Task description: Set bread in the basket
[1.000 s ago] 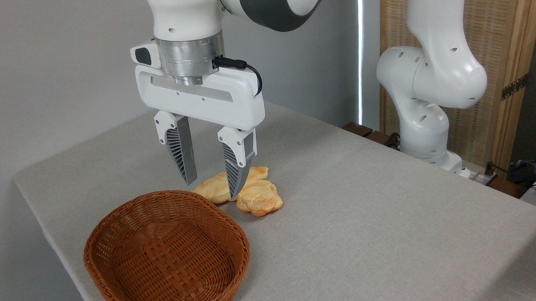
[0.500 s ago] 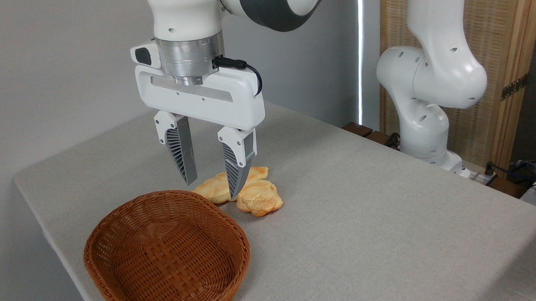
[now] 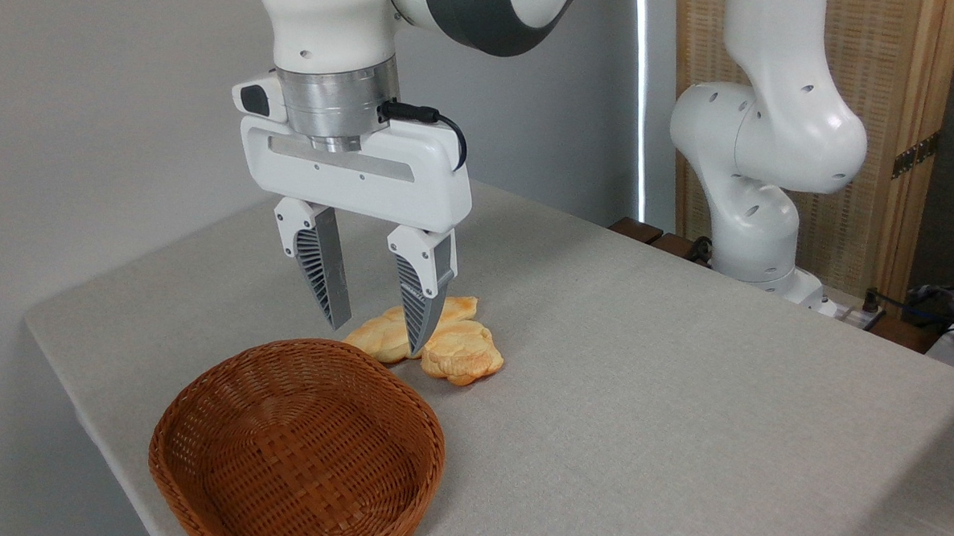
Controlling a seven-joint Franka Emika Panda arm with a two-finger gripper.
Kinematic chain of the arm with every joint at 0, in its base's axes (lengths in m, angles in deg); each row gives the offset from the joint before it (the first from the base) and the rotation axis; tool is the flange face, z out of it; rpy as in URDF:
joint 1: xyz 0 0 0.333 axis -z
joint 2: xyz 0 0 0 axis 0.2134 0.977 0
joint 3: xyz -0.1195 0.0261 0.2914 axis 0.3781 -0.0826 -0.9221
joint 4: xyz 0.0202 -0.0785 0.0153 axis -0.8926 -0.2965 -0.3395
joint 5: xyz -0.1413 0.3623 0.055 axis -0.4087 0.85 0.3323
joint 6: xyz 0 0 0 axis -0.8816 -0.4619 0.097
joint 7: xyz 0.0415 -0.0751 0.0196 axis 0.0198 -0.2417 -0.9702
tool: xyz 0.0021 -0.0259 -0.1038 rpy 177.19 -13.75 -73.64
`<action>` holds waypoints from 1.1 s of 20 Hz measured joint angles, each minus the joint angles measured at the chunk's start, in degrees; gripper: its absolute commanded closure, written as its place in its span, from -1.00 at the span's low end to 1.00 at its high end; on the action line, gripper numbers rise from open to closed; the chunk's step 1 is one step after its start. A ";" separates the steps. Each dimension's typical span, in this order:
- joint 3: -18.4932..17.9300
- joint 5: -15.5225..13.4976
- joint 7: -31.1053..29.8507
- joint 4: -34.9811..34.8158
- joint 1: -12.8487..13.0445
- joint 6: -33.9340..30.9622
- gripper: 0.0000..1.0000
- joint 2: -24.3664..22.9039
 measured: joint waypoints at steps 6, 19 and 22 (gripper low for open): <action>0.12 0.00 2.04 -0.04 0.04 -2.44 -1.00 0.04; 2.38 0.02 18.67 -11.72 3.80 -2.81 -1.00 -3.68; 2.40 0.02 21.47 -15.61 5.09 -1.50 -1.00 -5.32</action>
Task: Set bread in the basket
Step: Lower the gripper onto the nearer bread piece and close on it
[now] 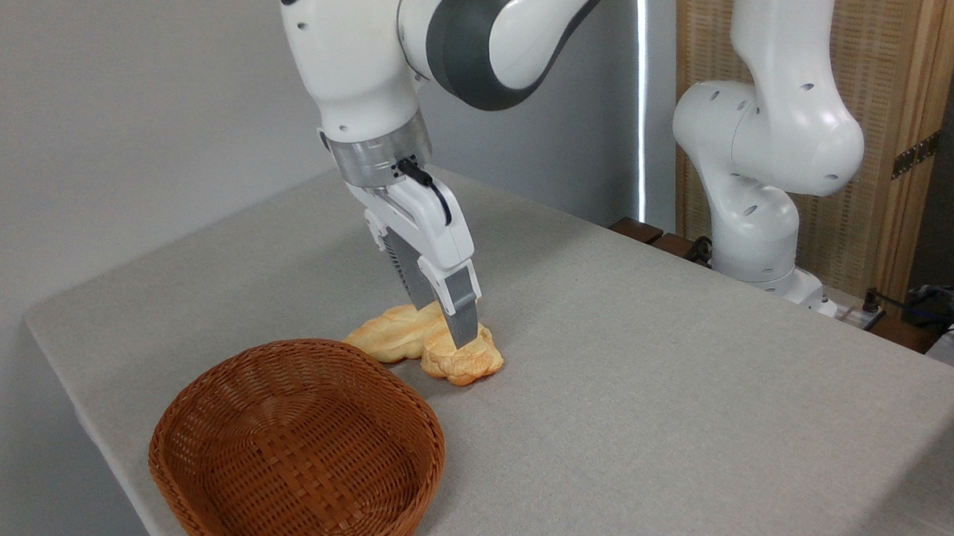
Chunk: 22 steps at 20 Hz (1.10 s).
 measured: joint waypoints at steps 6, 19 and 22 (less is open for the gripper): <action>0.01 0.00 4.27 -3.95 1.26 2.92 -1.00 -0.45; 0.01 0.02 4.49 -6.81 1.97 7.64 -1.00 -0.33; 0.01 0.09 4.51 -7.97 1.99 9.30 -1.00 -0.22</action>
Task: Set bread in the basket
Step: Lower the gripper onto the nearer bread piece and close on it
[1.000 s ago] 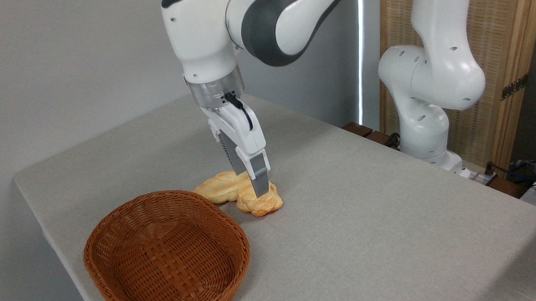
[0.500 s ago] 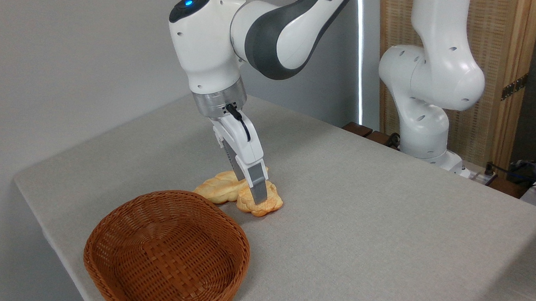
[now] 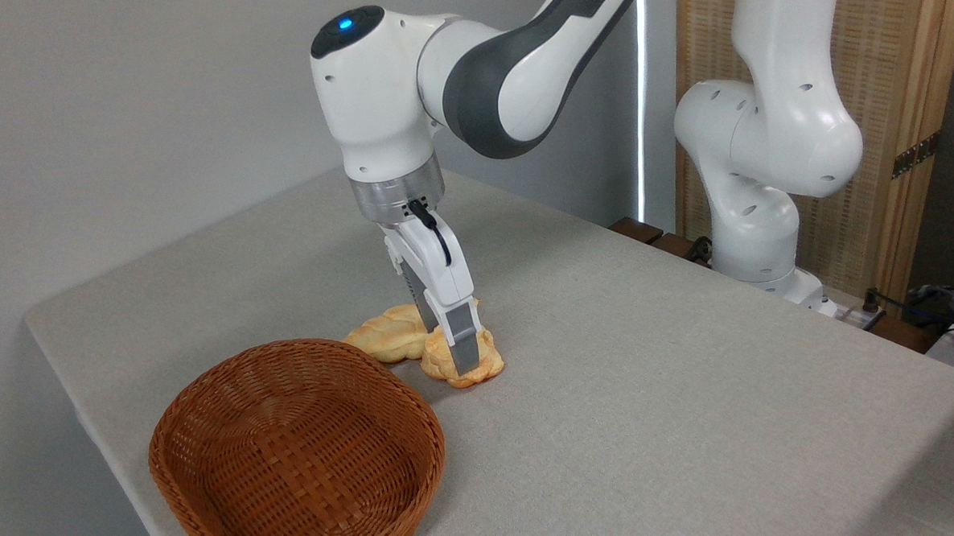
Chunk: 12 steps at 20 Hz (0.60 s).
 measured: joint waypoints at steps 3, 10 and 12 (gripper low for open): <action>0.00 0.01 0.00 -0.13 0.00 0.21 -0.58 0.00; 0.00 1.82 0.02 -0.18 0.04 0.21 0.37 0.00; 0.00 1.86 0.02 -0.18 0.07 0.21 0.37 0.00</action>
